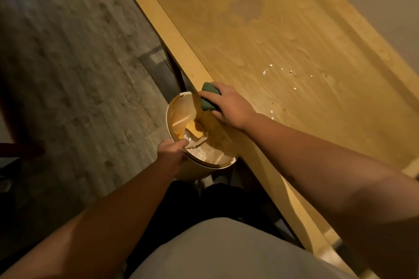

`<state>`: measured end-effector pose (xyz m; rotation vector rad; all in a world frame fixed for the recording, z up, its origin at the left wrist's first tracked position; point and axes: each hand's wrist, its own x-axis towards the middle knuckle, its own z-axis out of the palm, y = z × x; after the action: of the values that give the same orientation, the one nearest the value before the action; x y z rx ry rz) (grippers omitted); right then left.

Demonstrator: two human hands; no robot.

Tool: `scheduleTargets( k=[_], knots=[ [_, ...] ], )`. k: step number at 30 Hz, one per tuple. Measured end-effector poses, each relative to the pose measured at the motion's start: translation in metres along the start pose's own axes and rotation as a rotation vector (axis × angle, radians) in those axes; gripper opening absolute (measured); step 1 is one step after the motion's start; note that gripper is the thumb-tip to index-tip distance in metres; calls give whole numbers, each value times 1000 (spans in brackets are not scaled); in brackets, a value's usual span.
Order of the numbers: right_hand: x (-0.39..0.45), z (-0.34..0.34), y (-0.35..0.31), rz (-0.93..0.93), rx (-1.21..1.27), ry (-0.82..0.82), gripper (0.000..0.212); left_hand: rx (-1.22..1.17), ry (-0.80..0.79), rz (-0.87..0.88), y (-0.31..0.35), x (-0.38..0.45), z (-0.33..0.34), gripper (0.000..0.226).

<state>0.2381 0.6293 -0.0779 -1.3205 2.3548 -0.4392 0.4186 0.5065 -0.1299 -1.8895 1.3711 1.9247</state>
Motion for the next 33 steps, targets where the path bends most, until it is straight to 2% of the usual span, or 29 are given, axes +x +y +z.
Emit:
scheduleTargets(
  k=[2,5,7,9,15,17,20,26,33],
  knots=[
    [-17,-7,5,1,35,28,66,2,-6,-5,-9,-3,3,36],
    [-40,-24,18,43,137,158,64,17,-9,34,-16,-14,12,26],
    [-56,-36,34,145,202,277,58,51,-2,64,-20,-22,19,16],
    [-73,-47,55,284,228,350,54,68,4,85,-26,-25,26,19],
    [-131,-54,120,546,131,465,48,41,-12,100,-37,-37,35,17],
    [-150,-41,134,709,152,438,55,25,-2,97,-40,-39,35,17],
    [-167,-14,140,848,120,178,78,1,13,91,-44,-39,34,19],
    [-156,5,126,796,101,185,79,6,36,94,-45,-36,33,20],
    [-131,27,85,580,56,127,76,-6,19,119,-39,-28,31,20]
  ],
)
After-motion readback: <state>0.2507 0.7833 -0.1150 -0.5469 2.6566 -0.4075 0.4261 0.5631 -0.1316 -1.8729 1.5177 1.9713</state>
